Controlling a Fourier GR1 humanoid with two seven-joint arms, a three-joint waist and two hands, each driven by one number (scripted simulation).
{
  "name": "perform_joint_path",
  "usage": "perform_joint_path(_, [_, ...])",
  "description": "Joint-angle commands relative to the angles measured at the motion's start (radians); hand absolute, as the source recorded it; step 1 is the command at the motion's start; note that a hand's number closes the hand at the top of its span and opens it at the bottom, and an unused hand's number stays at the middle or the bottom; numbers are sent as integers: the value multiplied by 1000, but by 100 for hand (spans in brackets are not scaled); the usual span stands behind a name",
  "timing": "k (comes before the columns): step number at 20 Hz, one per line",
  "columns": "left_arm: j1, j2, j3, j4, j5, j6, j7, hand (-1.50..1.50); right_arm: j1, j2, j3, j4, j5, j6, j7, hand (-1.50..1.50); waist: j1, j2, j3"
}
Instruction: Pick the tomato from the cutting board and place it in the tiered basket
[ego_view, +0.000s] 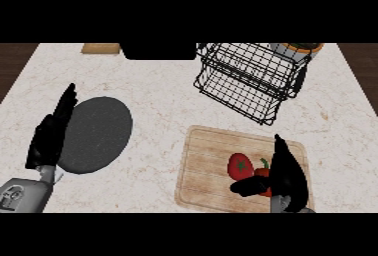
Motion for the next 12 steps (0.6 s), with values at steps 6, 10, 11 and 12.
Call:
perform_joint_path(6, [32, -7, 9, -1, -6, -25, -31, 0, -89, 8, -9, 114, -45, -45, 242, -150, 7, 1, 0])
perform_joint_path(10, [29, 6, 34, -14, -5, -28, -21, 0, -100, 8, 32, 150, -62, -108, 242, -150, 9, 0, 1])
perform_joint_path(11, [51, -21, -3, -63, -31, 3, 23, 0, -43, 8, 20, 128, -54, -88, 231, -150, 3, -2, 2])
perform_joint_path(12, [4, -4, 17, -30, -28, -16, 35, 0, -101, 8, 18, 151, -81, -103, 240, -150, 1, 0, 2])
